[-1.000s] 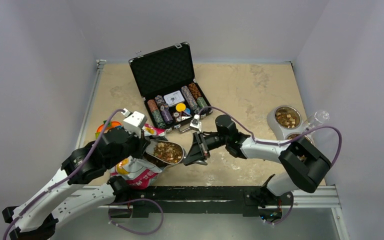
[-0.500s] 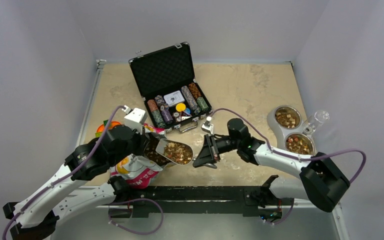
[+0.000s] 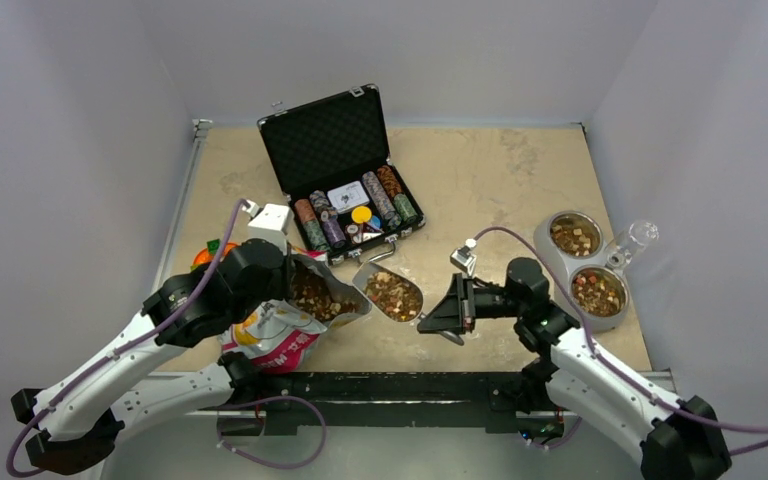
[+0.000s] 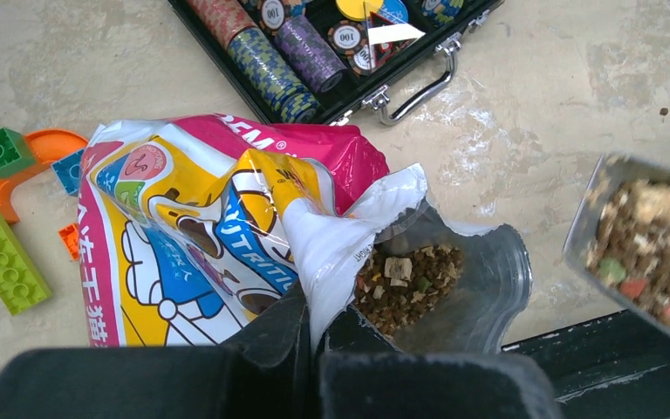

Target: Serve the pet food

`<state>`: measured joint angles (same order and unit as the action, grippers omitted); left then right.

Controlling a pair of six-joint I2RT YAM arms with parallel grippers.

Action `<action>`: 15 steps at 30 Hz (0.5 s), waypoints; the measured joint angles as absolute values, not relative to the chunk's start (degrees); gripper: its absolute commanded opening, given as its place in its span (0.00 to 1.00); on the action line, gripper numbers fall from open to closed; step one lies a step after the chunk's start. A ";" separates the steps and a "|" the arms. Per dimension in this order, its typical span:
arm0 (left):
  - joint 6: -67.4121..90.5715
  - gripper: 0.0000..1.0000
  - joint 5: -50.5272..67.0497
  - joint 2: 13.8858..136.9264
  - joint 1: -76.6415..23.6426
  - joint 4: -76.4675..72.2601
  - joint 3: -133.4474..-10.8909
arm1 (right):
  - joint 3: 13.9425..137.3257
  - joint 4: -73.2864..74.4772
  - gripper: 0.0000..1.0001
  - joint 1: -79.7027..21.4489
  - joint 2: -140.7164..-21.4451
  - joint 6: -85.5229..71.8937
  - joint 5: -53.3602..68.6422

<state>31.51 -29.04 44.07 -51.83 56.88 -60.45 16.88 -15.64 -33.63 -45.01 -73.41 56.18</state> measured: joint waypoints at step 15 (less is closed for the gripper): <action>30.76 0.00 -26.96 43.16 -51.77 56.93 -60.40 | 22.70 -4.25 0.00 -9.41 -44.73 -76.16 42.48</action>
